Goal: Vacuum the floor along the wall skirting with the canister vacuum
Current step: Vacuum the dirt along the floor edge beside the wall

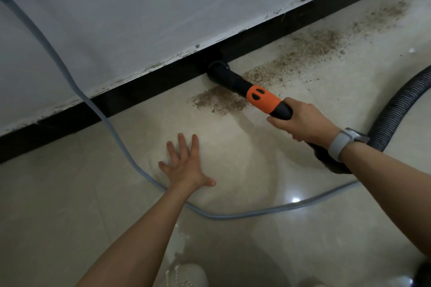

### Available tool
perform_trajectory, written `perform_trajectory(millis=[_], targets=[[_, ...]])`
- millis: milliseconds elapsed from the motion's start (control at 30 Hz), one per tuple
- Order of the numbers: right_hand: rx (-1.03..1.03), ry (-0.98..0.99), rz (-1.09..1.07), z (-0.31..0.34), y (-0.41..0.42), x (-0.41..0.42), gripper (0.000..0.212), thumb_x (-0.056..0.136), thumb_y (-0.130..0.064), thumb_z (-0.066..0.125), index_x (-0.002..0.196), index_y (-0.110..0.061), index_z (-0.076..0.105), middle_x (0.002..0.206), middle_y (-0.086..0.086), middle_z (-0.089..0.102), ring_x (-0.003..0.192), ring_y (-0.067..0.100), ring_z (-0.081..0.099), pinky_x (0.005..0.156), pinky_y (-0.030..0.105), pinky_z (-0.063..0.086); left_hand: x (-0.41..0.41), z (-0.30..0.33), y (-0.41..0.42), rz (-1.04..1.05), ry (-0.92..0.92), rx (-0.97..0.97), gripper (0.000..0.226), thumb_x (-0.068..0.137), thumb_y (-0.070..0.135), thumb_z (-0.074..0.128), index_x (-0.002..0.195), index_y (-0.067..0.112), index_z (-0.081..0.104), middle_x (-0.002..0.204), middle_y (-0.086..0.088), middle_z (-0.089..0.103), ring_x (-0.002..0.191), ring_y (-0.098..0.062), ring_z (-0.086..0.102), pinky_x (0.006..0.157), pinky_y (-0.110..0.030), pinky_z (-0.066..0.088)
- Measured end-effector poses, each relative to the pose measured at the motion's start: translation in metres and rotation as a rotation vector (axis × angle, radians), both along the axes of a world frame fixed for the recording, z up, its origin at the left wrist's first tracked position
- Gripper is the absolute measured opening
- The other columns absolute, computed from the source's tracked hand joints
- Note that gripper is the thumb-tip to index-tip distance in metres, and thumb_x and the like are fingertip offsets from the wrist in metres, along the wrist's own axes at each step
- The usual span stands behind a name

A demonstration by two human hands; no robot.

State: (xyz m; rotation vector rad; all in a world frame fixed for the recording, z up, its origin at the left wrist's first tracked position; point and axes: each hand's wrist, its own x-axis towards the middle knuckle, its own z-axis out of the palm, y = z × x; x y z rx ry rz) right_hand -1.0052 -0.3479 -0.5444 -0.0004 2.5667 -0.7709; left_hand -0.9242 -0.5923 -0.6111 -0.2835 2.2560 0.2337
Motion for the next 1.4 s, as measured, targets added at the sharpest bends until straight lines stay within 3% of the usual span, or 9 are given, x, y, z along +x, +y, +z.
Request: perform_trajectory(millis=[167,500,733,867,1000,1200,1300,1400], targets=[[-0.062,-0.017,-0.175,0.002,0.026,-0.007,0.024,0.087,-0.031,0.066,0.094,-0.011,0.053,0.063,0.008,0.058,0.047,0.023,0.055,0.046,0.028,0.047,0.000,0.001,0.000,-0.004,-0.001,0.004,0.131,0.067,0.052,0.078,0.146,0.029,-0.025,0.150,-0.004,-0.039,0.139,-0.035,-0.029,0.111,-0.064,0.007],[-0.105,0.008,-0.420,-0.007,0.045,-0.014,0.026,0.087,-0.032,0.063,0.095,-0.009,0.052,0.065,0.009,0.057,0.048,0.024,0.055,0.047,0.027,0.047,-0.005,-0.001,0.009,0.016,-0.019,-0.009,0.133,0.069,0.044,0.080,0.145,0.024,-0.027,0.148,-0.009,-0.040,0.138,-0.040,-0.029,0.110,-0.066,0.008],[-0.092,0.014,-0.313,0.000,0.018,0.006,0.026,0.087,-0.033,0.063,0.097,-0.012,0.052,0.067,0.006,0.059,0.051,0.025,0.057,0.053,0.036,0.053,-0.004,-0.002,0.007,0.017,-0.007,-0.005,0.133,0.067,0.045,0.080,0.146,0.025,-0.026,0.149,-0.007,-0.040,0.138,-0.038,-0.029,0.110,-0.065,0.008],[0.034,0.012,-0.045,0.005,-0.014,0.037,0.030,0.085,-0.043,0.063,0.099,-0.018,0.053,0.087,0.010,0.067,0.074,0.031,0.063,0.065,0.036,0.049,-0.001,-0.003,0.004,0.021,0.023,0.002,0.132,0.067,0.045,0.080,0.146,0.027,-0.024,0.150,-0.005,-0.038,0.140,-0.036,-0.028,0.112,-0.063,0.007],[0.047,-0.033,0.120,0.010,-0.047,0.065,0.029,0.086,-0.045,0.061,0.096,-0.021,0.049,0.094,0.011,0.068,0.086,0.032,0.063,0.060,0.032,0.038,0.003,-0.004,0.002,0.038,0.052,0.025,0.129,0.068,0.045,0.080,0.147,0.029,-0.021,0.151,-0.001,-0.036,0.140,-0.033,-0.028,0.113,-0.061,0.004],[0.017,-0.076,0.254,0.014,-0.074,0.081,0.032,0.088,-0.046,0.057,0.103,-0.018,0.049,0.088,0.006,0.064,0.077,0.027,0.061,0.058,0.031,0.039,0.006,-0.005,0.001,0.044,0.049,0.013,0.124,0.071,0.047,0.076,0.150,0.019,-0.014,0.156,-0.001,-0.025,0.141,-0.030,-0.027,0.115,-0.059,0.002],[0.012,-0.097,0.208,0.014,-0.073,0.075,0.028,0.088,-0.045,0.058,0.097,-0.020,0.047,0.079,0.001,0.055,0.070,0.023,0.054,0.059,0.030,0.039,0.007,-0.004,0.001,0.058,0.072,0.034,0.125,0.069,0.044,0.078,0.149,0.025,-0.017,0.154,0.000,-0.029,0.142,-0.030,-0.026,0.114,-0.059,0.002],[-0.025,-0.106,0.069,0.013,-0.057,0.068,0.028,0.086,-0.044,0.061,0.093,-0.020,0.049,0.077,0.001,0.059,0.060,0.021,0.054,0.057,0.031,0.046,0.007,-0.003,0.001,0.055,0.082,0.030,0.127,0.069,0.045,0.079,0.148,0.029,-0.019,0.153,0.000,-0.033,0.141,-0.030,-0.026,0.114,-0.058,0.004]])
